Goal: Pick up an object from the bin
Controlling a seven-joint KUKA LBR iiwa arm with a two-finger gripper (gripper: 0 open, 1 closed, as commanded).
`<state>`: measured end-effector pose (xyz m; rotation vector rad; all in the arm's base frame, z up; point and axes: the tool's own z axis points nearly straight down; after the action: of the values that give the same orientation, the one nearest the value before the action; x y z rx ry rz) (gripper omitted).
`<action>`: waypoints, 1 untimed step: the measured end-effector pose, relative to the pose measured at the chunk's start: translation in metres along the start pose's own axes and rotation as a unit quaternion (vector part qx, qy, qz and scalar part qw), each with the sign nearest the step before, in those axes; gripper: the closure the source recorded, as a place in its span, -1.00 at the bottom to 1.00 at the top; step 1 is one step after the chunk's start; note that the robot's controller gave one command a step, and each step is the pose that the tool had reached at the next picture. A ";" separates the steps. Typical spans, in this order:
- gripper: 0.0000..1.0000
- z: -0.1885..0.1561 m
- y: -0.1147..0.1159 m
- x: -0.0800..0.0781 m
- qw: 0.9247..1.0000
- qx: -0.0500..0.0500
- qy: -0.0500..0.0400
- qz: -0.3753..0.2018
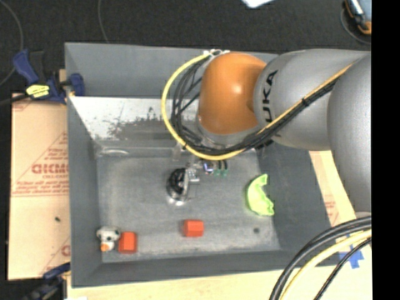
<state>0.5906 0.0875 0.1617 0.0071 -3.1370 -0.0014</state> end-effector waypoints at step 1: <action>-1.00 -0.005 0.000 -0.002 1.000 0.000 -0.004 0.001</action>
Offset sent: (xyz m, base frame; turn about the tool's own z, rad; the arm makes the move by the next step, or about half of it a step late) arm -0.0003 -0.0390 -0.0726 -0.3543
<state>0.5924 0.0872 0.1665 0.0038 -3.1452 -0.0027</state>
